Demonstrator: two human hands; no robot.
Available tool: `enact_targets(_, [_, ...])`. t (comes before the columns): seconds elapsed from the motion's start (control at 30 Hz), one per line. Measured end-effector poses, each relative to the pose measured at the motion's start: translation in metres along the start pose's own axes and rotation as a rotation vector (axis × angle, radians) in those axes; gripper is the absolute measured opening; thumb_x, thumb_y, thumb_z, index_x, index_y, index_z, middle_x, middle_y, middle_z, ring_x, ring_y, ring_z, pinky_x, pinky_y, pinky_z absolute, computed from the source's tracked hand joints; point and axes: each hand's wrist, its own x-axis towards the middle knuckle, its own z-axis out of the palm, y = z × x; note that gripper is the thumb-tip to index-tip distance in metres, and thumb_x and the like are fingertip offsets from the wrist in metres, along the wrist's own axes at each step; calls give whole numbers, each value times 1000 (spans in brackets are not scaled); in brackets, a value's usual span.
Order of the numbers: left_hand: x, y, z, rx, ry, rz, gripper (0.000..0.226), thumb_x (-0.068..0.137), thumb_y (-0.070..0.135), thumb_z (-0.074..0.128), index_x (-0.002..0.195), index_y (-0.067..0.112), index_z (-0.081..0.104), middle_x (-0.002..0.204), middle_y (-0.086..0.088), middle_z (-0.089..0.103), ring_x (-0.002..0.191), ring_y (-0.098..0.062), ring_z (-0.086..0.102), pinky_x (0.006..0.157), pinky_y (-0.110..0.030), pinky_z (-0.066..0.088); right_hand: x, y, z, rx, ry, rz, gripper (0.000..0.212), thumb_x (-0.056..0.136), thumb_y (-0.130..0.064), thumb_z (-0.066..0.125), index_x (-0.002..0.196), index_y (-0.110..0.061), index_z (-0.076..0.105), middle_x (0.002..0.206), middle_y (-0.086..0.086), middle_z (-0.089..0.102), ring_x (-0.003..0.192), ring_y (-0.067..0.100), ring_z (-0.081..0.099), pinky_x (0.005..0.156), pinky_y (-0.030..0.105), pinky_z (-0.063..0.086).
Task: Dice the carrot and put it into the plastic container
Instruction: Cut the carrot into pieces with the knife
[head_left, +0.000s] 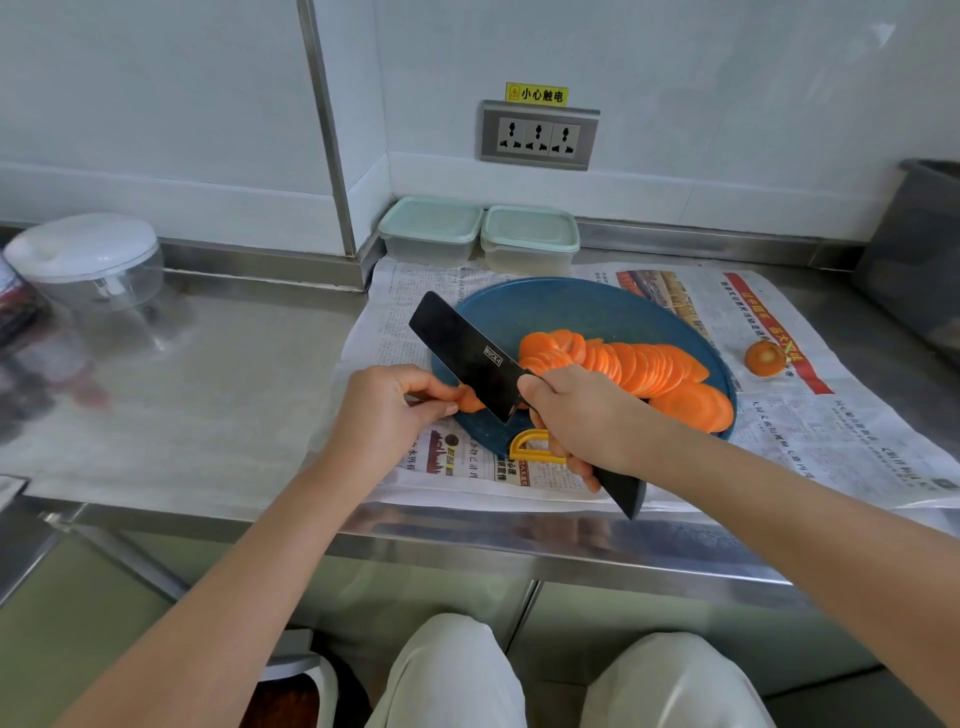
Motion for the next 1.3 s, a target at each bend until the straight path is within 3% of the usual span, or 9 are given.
enact_targets(0.13, [-1,0,-1,-43,-19,12,15,77,3,74,83,18,74,87,2,75,84,-7,70,85,-23,55,4,2,5,48,-27,5,36,104,-27,26,79,-11,45,59,7,46,43,20,46,43,32,45])
enact_targets(0.23, [-1,1,-1,-38,-4,28,18,75,4,75,81,21,74,85,4,74,81,-5,70,82,-19,54,5,1,10,75,-23,1,37,104,-27,28,75,-11,45,58,7,45,40,17,44,39,27,42])
enact_targets(0.43, [-3,1,1,-64,26,68,27,74,5,76,75,32,71,78,15,72,79,-5,70,81,-22,56,7,3,20,-16,15,-22,40,104,-29,22,72,-14,42,63,5,48,50,16,45,38,14,40])
enact_targets(0.67, [-3,2,-1,-63,17,19,23,74,3,76,76,25,72,80,6,74,76,-8,71,80,-27,57,5,-1,12,-9,22,-83,38,105,-26,23,69,-24,35,65,1,43,51,12,40,43,21,40])
enact_targets(0.83, [-1,1,-2,10,34,30,26,75,3,77,69,27,69,76,4,73,72,-10,69,78,-31,58,-2,0,-5,93,38,-70,38,104,-29,29,74,-12,46,56,4,44,33,8,41,40,25,39])
enact_targets(1.0, [1,-6,-2,6,34,14,36,75,2,76,56,26,58,78,-5,73,82,-16,72,83,-45,56,-6,-1,-6,30,-4,-89,37,105,-26,28,73,-16,43,58,6,44,36,11,43,42,32,44])
enact_targets(1.13, [1,-8,-1,-44,-1,41,36,78,-4,71,56,15,49,78,-8,73,86,-14,72,84,-45,56,-5,1,-3,47,38,-99,41,105,-29,29,71,-13,46,56,1,44,30,1,44,35,13,34])
enact_targets(1.3, [4,-12,-1,34,48,42,43,75,2,76,50,28,52,76,-5,72,86,-18,71,83,-47,56,-4,2,-3,57,59,-120,41,105,-30,29,71,-13,47,56,1,44,34,-3,47,37,12,36])
